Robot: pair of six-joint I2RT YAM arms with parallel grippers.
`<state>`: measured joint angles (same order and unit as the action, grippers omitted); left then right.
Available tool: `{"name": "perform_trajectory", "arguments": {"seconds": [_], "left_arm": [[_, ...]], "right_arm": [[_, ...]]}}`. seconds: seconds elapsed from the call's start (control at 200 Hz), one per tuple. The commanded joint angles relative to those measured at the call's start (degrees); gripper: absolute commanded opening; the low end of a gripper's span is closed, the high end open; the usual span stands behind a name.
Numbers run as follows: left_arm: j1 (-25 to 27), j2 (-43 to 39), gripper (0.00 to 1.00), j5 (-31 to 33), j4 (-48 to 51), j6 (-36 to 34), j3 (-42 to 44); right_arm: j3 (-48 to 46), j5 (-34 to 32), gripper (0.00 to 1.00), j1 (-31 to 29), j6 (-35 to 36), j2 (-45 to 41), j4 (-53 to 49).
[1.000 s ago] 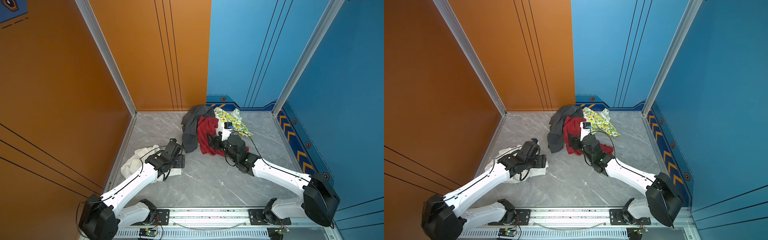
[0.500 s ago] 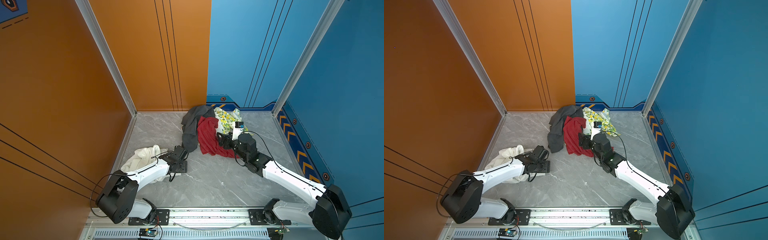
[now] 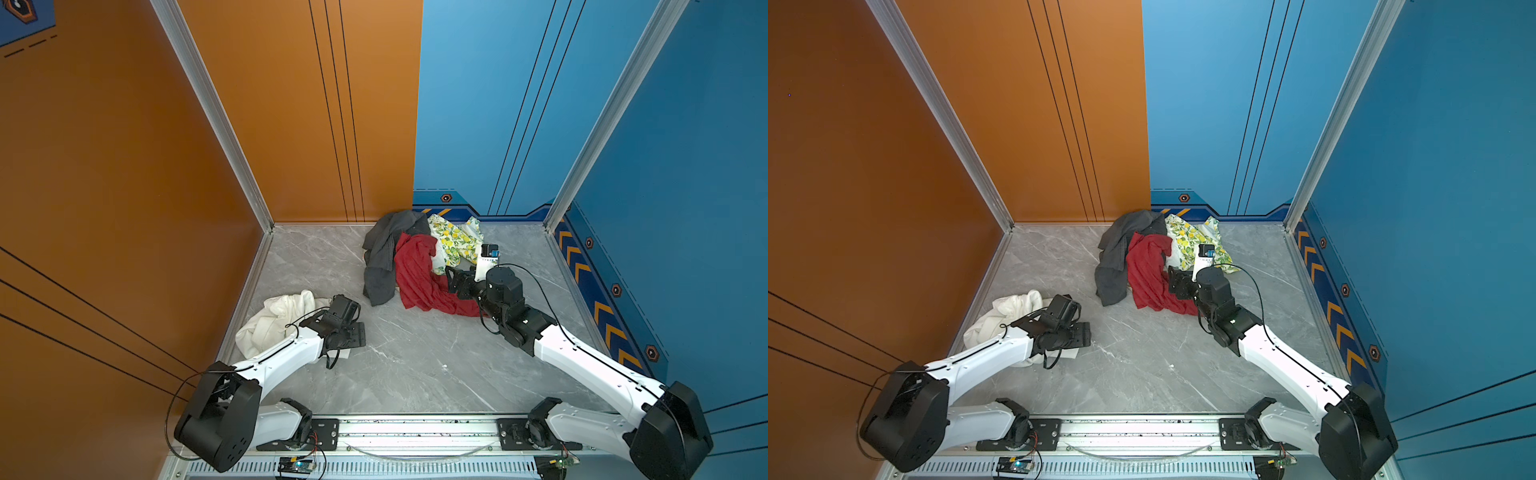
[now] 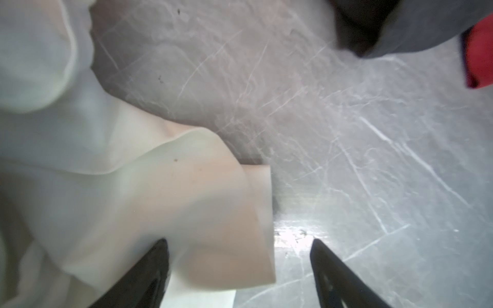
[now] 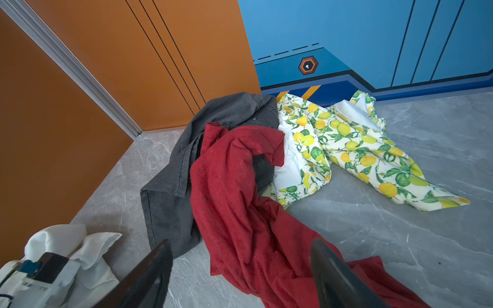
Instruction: Pick out a specific cloth from the pile
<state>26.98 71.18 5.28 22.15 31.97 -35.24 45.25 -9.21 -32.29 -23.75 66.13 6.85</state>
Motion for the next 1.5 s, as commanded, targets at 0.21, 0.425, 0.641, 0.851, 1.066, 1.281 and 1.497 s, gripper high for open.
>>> {"name": "perform_trajectory", "arguments": {"seconds": [0.21,0.425,0.641,0.851,1.066,1.281,1.497], "left_arm": [[2.1,-11.3,0.98,-1.2,-3.1,-8.6,-8.6],[-1.7,-16.8,0.98,5.5,-3.2,-15.0,-13.3],[-13.1,-19.1,0.98,14.0,-11.8,-18.2,-9.7],[-25.9,-18.0,0.98,14.7,-19.9,-15.1,-2.2],[-34.3,-16.8,0.98,12.4,-34.3,-14.8,6.2],[-35.6,-10.6,0.98,9.8,-40.2,-16.2,9.3],[-34.0,-3.3,0.98,5.8,-46.4,-20.7,10.6]], "right_arm": [[0.9,-0.3,0.96,7.9,8.2,-5.6,-9.7],[-4.1,-1.7,1.0,17.2,12.6,-8.6,-7.1],[-11.9,-3.2,1.0,24.4,14.5,-7.9,0.7],[-20.0,-3.3,1.0,27.4,15.6,-7.0,14.5],[-26.1,-4.5,1.0,28.1,17.4,-3.8,27.5],[-28.5,-3.5,1.0,29.4,18.7,0.8,34.8],[-30.0,-2.4,1.0,32.0,16.8,8.4,42.5]]}}
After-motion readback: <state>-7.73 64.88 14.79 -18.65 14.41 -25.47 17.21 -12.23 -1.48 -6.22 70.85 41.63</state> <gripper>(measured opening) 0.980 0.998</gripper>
